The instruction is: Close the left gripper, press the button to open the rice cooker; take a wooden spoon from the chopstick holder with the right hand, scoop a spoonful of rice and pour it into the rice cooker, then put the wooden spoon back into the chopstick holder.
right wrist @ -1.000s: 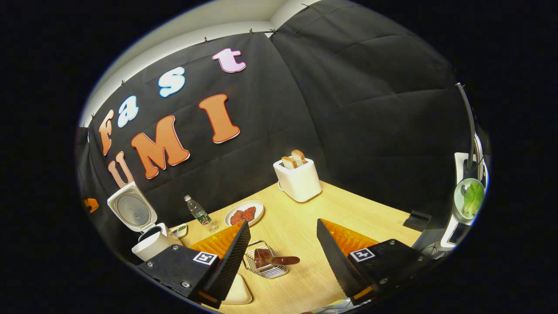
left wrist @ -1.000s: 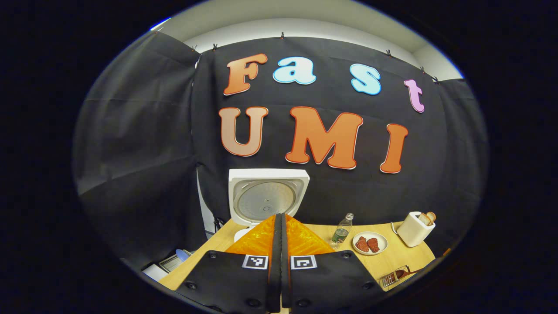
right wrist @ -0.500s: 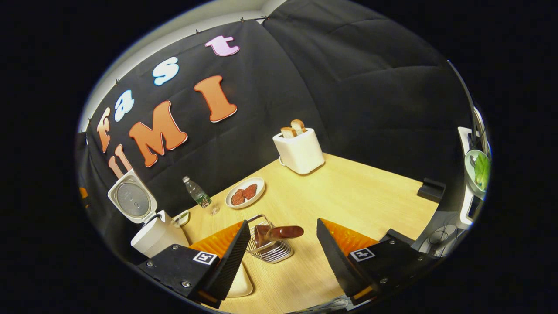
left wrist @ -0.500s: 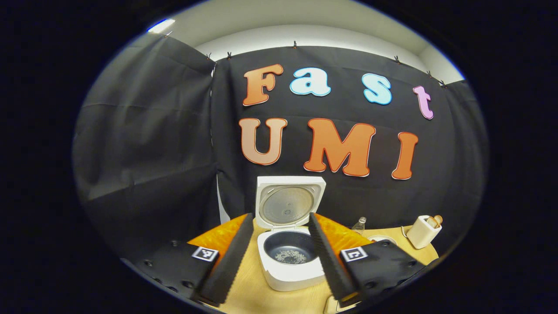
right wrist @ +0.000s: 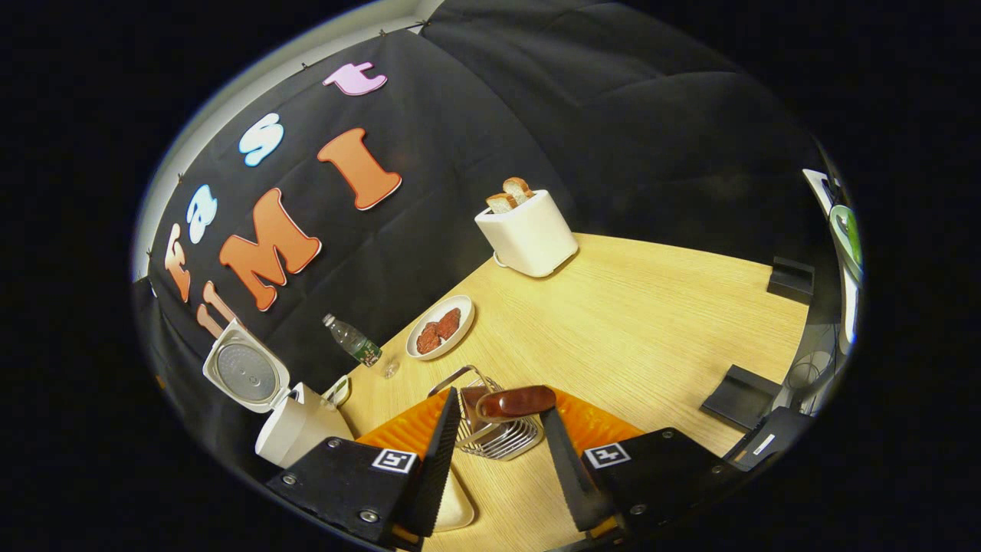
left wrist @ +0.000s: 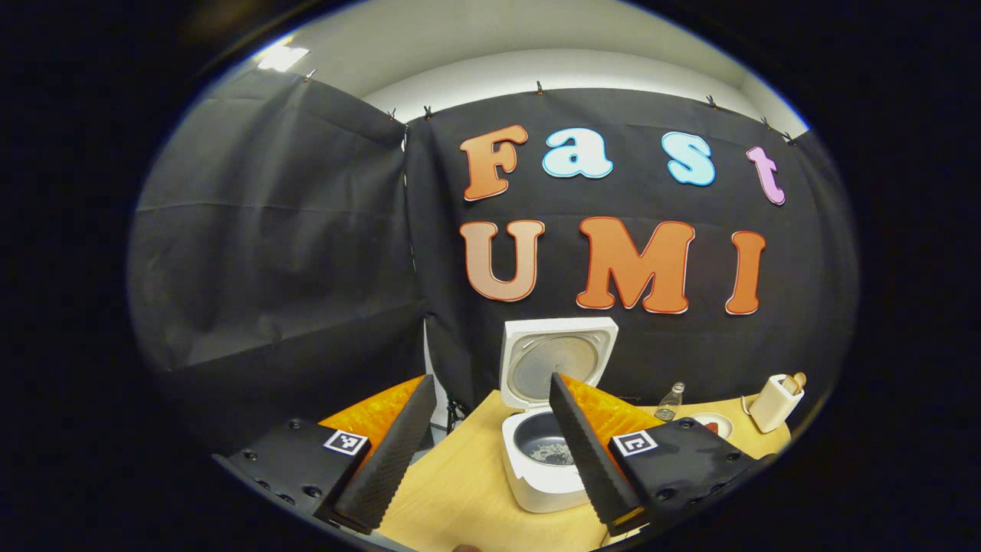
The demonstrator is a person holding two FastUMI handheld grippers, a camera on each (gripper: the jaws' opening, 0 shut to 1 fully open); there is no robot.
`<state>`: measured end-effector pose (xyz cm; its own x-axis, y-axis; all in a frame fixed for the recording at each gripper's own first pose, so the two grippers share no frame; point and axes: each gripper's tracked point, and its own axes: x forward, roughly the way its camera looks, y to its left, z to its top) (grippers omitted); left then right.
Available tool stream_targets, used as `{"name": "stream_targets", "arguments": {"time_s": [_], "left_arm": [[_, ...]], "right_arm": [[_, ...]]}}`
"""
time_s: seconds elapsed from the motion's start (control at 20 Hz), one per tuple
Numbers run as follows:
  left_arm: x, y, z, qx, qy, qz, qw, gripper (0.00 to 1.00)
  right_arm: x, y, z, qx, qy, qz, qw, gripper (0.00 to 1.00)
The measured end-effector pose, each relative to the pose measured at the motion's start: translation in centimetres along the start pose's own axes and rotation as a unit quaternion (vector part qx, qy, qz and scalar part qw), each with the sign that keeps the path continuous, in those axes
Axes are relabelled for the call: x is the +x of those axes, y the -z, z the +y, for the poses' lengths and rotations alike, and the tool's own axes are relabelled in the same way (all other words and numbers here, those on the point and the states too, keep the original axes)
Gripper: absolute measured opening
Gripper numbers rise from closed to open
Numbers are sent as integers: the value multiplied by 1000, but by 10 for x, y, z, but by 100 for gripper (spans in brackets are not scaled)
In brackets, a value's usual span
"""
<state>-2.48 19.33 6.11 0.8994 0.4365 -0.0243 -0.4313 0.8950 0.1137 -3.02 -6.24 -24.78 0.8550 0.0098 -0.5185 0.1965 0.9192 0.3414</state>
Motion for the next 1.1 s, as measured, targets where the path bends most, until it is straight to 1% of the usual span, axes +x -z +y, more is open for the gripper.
{"name": "stream_targets", "arguments": {"time_s": [0.1, 0.15, 0.25, 0.4, 0.45, 0.55, 0.75, 0.95, 1.1], "left_arm": [[0, 0, 11, -5, -11, 1, 1000, 100], [0, 2, 16, -7, -17, 3, 1000, 100], [-1, 4, 24, -9, -26, 5, 1000, 100], [-5, 7, 32, -14, -34, 7, 999, 100], [-5, 7, 33, -13, -36, 6, 999, 100], [-9, 7, 38, -10, -38, 3, 999, 100], [-14, 5, 49, -11, -41, -4, 999, 100], [-20, 2, 57, -8, -38, -14, 999, 100], [-21, 6, 56, -14, -23, -7, 1000, 100]], "right_arm": [[3, -9, 3, 5, 2, -5, 1000, 58], [9, -9, 5, 7, -1, 3, 1000, 51], [14, -15, 14, 7, -6, 9, 1000, 44], [18, -20, 31, 15, -26, 23, 999, 35], [20, -22, 38, 15, -30, 25, 999, 28], [27, -21, 43, -7, -25, 27, 999, 21], [19, -33, 58, -58, -29, 18, 998, 13], [0, -52, 74, -84, -37, 5, 996, 11], [-20, -66, 89, -111, -47, -11, 993, 11]]}}
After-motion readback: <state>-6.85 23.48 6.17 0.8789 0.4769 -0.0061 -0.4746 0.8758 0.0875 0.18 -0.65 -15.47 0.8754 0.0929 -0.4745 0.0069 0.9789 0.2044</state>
